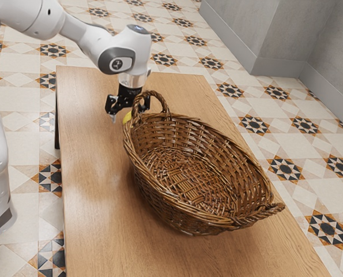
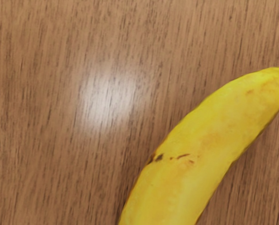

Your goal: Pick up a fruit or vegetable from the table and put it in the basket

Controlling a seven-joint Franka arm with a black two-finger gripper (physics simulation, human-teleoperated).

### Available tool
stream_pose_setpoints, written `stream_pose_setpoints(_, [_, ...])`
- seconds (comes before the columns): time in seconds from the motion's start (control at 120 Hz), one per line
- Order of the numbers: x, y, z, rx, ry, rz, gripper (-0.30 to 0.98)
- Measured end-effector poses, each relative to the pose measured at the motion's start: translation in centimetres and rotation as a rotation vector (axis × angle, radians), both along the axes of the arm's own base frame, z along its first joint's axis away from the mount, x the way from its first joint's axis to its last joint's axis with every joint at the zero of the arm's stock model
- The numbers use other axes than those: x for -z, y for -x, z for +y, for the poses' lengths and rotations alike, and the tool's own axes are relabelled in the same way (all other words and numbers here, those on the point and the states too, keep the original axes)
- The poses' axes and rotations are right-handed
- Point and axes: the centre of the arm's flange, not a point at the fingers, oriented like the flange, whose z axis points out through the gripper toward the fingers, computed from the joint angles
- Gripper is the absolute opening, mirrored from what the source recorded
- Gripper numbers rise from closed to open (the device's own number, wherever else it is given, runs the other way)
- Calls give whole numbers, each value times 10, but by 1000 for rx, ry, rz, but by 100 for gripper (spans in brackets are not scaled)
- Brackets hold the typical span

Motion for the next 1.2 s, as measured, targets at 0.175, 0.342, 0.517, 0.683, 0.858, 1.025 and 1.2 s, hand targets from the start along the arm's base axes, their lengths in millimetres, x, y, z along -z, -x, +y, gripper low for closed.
stream_pose_setpoints(0.175, [6,-3,1,0,-1,3,69])
stream_pose_setpoints(0.342, [7,-5,2,-1,-5,-7,69])
stream_pose_setpoints(0.517, [9,-6,2,-1,-8,-13,69])
stream_pose_setpoints(0.683, [10,-7,2,-2,-10,-19,69])
stream_pose_setpoints(0.858, [12,-7,2,-2,-11,-21,69])
stream_pose_setpoints(1.025, [15,-8,2,-2,-11,-18,68])
stream_pose_setpoints(1.2, [18,-9,3,-2,-11,-16,68])
